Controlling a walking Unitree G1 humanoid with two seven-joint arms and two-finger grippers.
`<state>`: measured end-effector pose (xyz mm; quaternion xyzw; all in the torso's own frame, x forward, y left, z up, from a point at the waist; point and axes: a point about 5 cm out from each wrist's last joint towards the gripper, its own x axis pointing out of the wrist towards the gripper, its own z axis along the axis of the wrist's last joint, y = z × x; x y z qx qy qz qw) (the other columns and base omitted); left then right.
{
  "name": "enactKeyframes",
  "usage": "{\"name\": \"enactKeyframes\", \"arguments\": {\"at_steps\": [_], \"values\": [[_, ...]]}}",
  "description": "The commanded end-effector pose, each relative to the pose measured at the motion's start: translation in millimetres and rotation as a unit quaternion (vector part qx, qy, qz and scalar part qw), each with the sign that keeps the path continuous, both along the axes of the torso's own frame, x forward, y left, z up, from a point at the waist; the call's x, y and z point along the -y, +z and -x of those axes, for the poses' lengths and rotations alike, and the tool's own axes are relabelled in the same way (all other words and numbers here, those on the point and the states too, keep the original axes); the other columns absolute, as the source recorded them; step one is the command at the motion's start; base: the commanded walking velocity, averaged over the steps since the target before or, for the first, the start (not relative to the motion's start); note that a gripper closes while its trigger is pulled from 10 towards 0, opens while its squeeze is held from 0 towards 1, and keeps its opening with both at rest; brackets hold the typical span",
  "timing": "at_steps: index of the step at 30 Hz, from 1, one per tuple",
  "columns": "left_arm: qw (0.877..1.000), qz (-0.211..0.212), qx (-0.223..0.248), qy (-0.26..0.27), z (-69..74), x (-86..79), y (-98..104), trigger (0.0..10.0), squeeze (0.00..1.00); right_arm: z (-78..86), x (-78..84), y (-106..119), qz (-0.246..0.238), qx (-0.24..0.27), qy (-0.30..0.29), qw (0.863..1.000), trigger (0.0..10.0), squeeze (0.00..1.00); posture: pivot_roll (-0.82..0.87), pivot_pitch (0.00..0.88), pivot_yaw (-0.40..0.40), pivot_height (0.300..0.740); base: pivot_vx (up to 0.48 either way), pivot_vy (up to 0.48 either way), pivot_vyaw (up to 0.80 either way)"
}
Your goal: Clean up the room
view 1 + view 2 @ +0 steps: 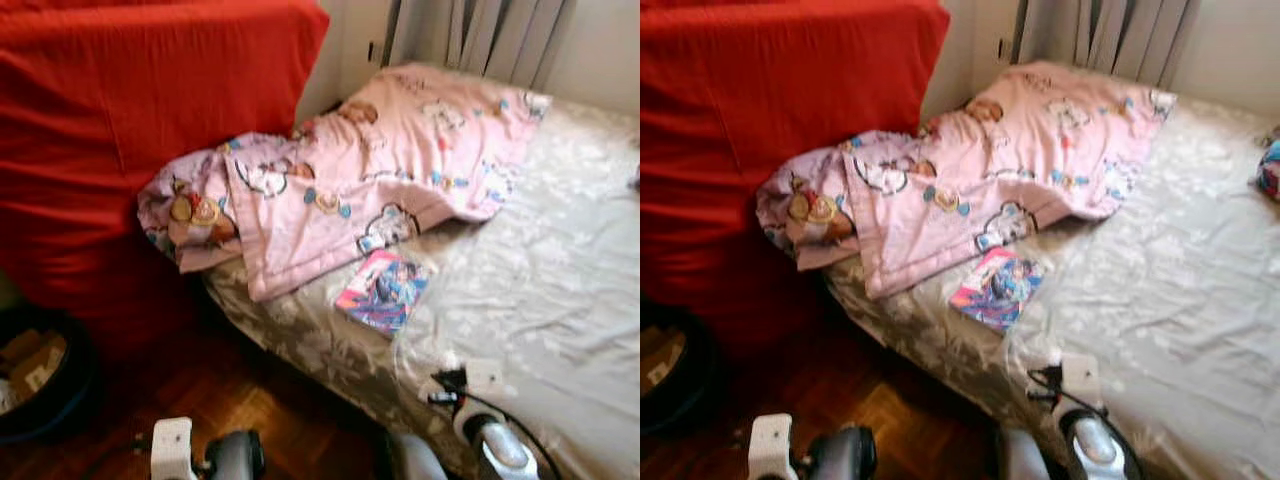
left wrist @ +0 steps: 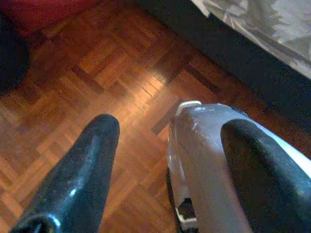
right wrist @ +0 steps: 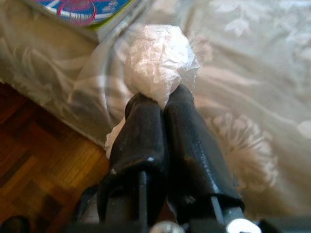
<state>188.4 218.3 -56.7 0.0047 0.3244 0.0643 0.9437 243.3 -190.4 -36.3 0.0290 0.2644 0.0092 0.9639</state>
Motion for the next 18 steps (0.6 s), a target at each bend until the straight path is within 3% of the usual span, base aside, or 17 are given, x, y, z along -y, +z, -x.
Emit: {"name": "enactKeyframes", "arguments": {"at_steps": [1,10,14,18], "values": [[1.0,0.003,-0.029,-0.002,7.8,-0.1,-8,10.0,0.0,9.2,1.4,-9,0.008,-0.033,-0.003,0.999,10.0,0.0,0.01,0.022,-0.03,0.613,0.0,0.0,0.0],[0.993,-0.01,-0.101,-0.059,25.2,7.8,-26,10.0,0.0,24.4,8.9,-19,0.012,-0.062,-0.039,0.997,10.0,0.0,-0.01,0.005,-0.015,0.617,0.0,0.0,0.0],[0.992,-0.014,-0.115,-0.045,29.8,4.3,-29,10.0,0.0,36.3,14.8,-25,0.019,-0.077,-0.051,0.996,10.0,0.0,-0.01,0.002,-0.004,0.641,0.0,0.0,0.0],[0.995,-0.02,-0.094,-0.012,28.4,-2.5,-26,10.0,0.0,51.1,18.6,-34,0.023,-0.108,-0.063,0.992,10.0,0.0,-0.02,0.0,0.0,0.676,0.0,0.0,0.0]]}}
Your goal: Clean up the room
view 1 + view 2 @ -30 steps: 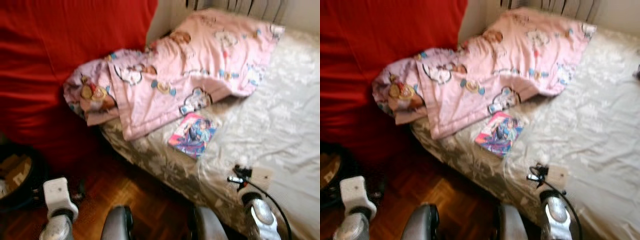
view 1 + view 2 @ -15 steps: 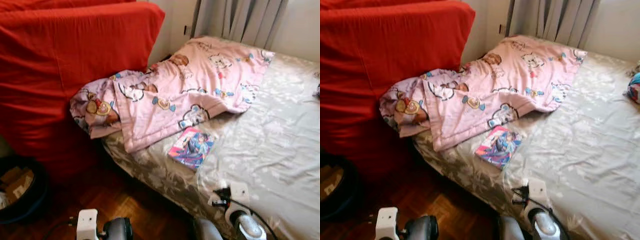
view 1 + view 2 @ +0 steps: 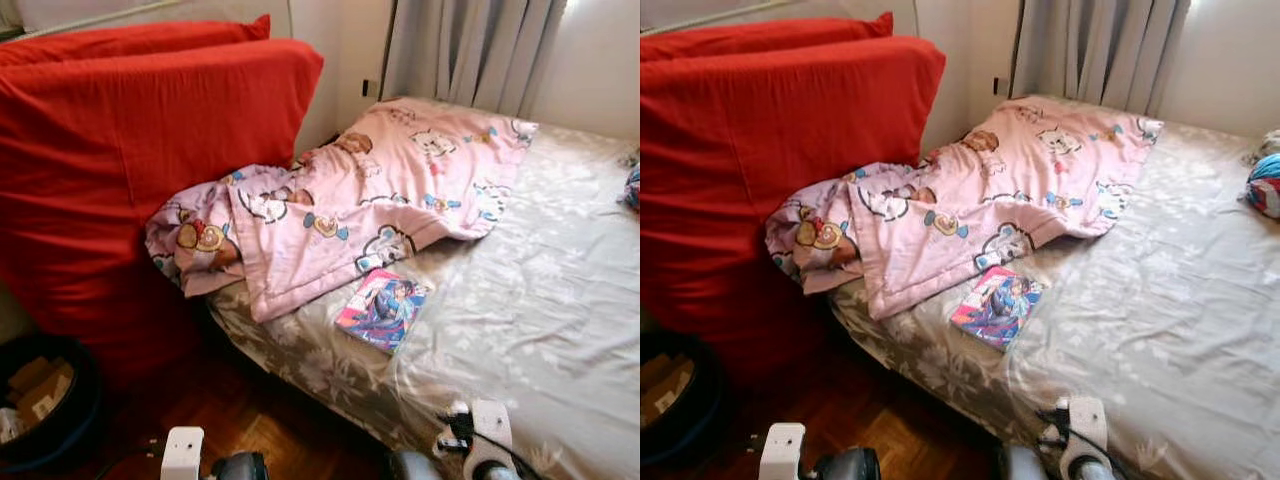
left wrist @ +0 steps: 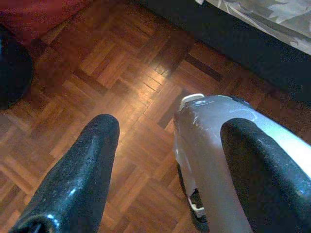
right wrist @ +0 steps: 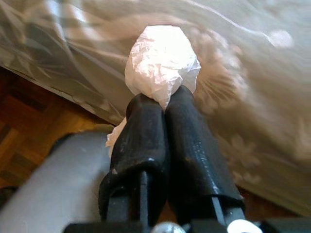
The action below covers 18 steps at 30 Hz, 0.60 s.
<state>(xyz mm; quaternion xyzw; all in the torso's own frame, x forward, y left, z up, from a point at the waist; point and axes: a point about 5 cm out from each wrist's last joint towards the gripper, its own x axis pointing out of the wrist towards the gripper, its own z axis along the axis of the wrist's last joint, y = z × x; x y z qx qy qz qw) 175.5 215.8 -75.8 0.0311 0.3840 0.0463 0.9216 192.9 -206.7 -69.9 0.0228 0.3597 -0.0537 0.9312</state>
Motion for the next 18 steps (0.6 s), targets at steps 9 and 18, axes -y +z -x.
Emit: {"name": "enactKeyframes", "arguments": {"at_steps": [9,18], "values": [[0.999,0.002,-0.023,0.033,7.2,-2.6,-5,10.0,0.0,12.5,2.4,-8,0.006,-0.039,-0.002,0.999,10.0,0.0,-0.01,0.023,-0.008,0.736,0.0,0.0,0.0],[0.998,0.003,-0.04,0.05,12.7,-6.6,-8,10.0,0.0,12.1,-0.1,-9,0.001,-0.052,-0.003,0.999,10.0,0.0,0.0,0.042,-0.008,0.74,0.0,0.0,0.0]]}}
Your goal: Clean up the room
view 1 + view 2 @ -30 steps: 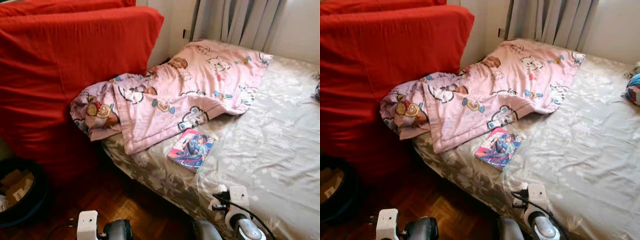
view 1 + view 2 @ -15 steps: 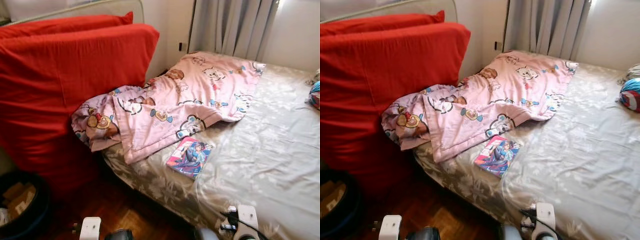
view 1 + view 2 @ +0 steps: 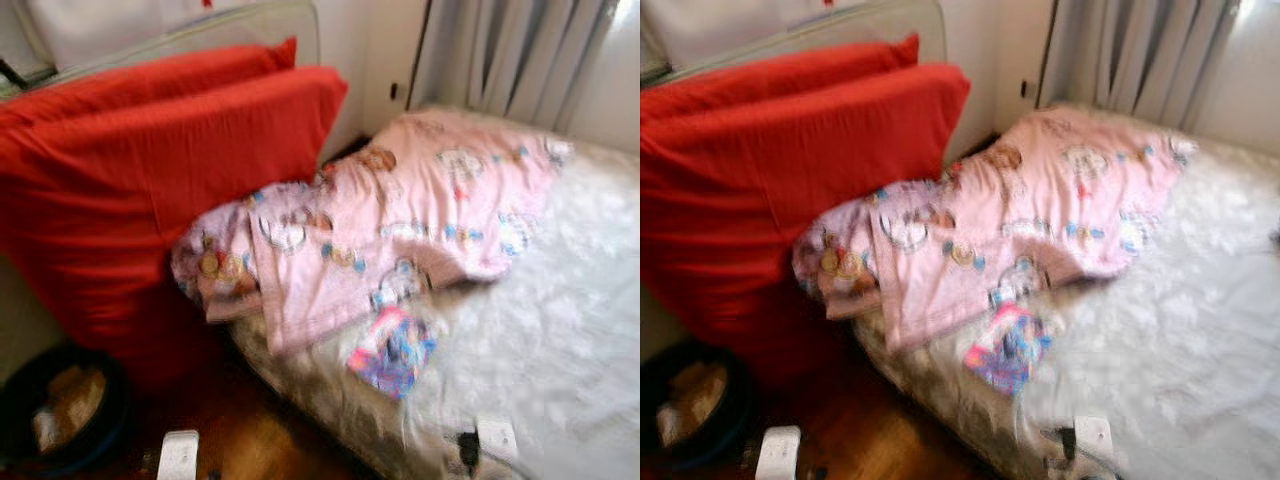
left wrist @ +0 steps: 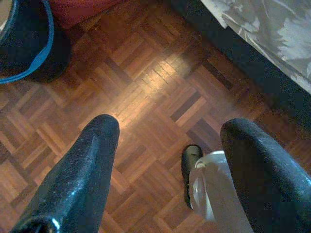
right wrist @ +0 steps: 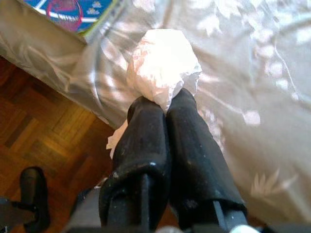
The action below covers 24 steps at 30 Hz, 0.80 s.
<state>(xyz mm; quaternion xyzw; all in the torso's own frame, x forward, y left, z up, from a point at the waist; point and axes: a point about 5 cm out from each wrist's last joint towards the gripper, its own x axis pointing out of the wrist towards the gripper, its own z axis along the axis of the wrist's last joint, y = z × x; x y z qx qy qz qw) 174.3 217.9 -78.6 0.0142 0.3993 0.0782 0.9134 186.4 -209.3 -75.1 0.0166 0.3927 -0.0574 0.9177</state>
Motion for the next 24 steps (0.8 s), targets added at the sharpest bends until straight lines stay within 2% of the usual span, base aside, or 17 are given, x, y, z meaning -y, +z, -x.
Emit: {"name": "enactKeyframes", "arguments": {"at_steps": [1,8,16,24], "values": [[0.999,-0.003,-0.031,0.015,13.8,-6.9,-6,10.0,0.0,5.0,-4.8,-4,-0.006,-0.02,-0.001,1.0,10.0,0.0,0.0,0.044,-0.01,0.74,0.0,0.0,0.0],[0.999,0.007,-0.038,0.032,16.7,-9.5,-7,10.0,0.0,-0.5,-11.1,-4,-0.011,-0.025,-0.001,1.0,10.0,0.0,-0.01,0.048,-0.007,0.74,0.0,0.0,0.0],[0.999,0.011,-0.025,0.034,6.5,-8.8,-3,10.0,0.0,1.7,-19.7,-6,-0.013,-0.04,0.016,0.999,10.0,0.0,0.0,0.063,-0.003,0.74,0.0,0.0,0.0],[0.999,0.009,-0.015,0.027,0.2,-2.9,-1,10.0,0.0,2.4,-21.6,-7,-0.012,-0.045,0.022,0.999,10.0,0.0,0.01,0.062,-0.006,0.74,0.0,0.0,0.0]]}}
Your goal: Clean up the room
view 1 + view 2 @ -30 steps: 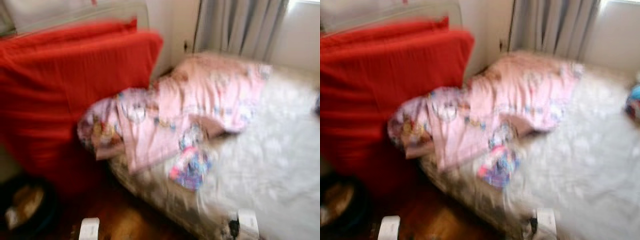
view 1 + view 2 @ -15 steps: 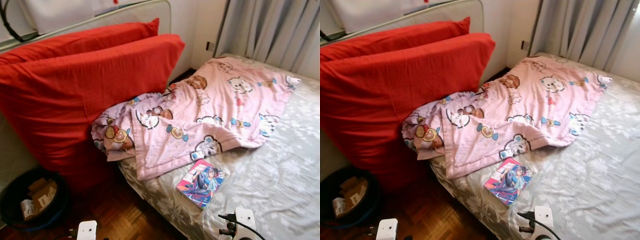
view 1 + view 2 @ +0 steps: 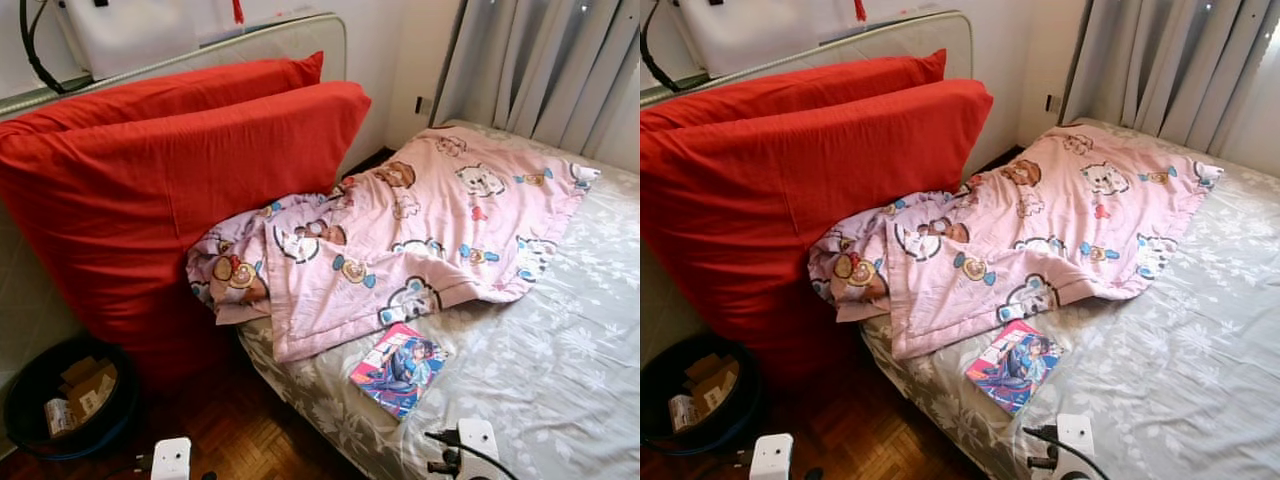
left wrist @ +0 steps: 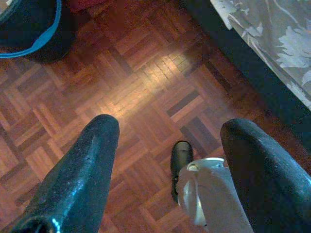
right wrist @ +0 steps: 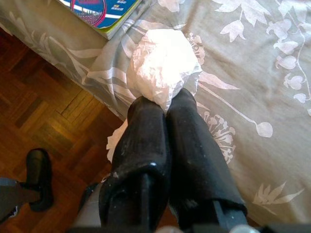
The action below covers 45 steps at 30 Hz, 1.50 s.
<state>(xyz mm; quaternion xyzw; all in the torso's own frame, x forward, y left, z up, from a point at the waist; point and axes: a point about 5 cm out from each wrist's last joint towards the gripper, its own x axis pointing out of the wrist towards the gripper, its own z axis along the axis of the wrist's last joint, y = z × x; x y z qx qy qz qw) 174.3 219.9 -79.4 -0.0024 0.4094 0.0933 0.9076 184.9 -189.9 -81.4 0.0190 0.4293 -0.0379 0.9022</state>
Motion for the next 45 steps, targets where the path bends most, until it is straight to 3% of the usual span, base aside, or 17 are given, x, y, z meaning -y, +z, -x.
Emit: {"name": "enactKeyframes", "arguments": {"at_steps": [1,12,16,26,45], "values": [[1.0,0.0,-0.002,0.006,-0.7,-0.1,0,10.0,0.0,0.3,-2.2,-1,0.001,-0.005,0.006,1.0,10.0,0.0,0.01,0.064,-0.007,0.74,0.0,0.0,0.0],[1.0,0.002,0.001,0.005,-0.6,4.4,-1,10.0,0.0,-11.3,-3.9,5,0.005,0.012,0.017,1.0,10.0,0.0,0.01,0.06,-0.005,0.74,0.0,0.0,0.61],[1.0,0.002,0.002,0.0,-0.5,7.0,-1,10.0,0.0,-1.3,-5.5,0,-0.005,0.004,0.007,1.0,10.0,0.0,0.01,0.054,-0.001,0.74,0.0,0.0,0.1],[1.0,0.0,-0.002,-0.004,1.5,7.6,-2,10.0,0.0,2.3,-5.6,-2,-0.005,0.0,0.004,1.0,10.0,0.0,0.02,0.041,0.001,0.74,0.0,0.0,0.0],[1.0,0.0,-0.007,-0.01,2.4,6.8,-3,10.0,0.0,0.6,-7.3,-1,-0.004,0.0,0.007,1.0,10.0,0.0,0.02,0.049,-0.003,0.74,0.0,0.324,0.0]]}}
